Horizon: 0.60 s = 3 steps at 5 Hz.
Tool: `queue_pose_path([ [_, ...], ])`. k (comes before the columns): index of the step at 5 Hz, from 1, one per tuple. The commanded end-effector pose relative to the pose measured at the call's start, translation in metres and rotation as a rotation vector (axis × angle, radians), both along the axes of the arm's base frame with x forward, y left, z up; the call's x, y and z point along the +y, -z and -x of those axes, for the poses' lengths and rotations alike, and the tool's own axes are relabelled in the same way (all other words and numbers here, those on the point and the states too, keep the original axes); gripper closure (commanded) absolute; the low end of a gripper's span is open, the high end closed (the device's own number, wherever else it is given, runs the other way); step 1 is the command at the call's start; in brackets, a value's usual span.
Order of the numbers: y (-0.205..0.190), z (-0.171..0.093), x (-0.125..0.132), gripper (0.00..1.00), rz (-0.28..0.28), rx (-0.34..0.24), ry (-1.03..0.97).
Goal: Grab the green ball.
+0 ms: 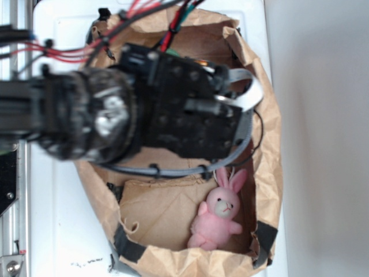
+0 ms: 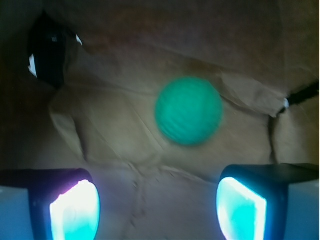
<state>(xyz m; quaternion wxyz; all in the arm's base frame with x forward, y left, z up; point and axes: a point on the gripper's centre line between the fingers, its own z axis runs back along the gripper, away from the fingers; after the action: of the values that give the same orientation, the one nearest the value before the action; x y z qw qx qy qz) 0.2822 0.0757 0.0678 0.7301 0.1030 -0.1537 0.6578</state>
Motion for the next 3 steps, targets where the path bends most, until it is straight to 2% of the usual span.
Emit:
queue_pose_path([
  [1,-0.028,0.011,0.009,0.0,0.053,-0.108,0.022],
  [3,-0.018,-0.001,0.018,0.0,0.012,-0.11,-0.02],
])
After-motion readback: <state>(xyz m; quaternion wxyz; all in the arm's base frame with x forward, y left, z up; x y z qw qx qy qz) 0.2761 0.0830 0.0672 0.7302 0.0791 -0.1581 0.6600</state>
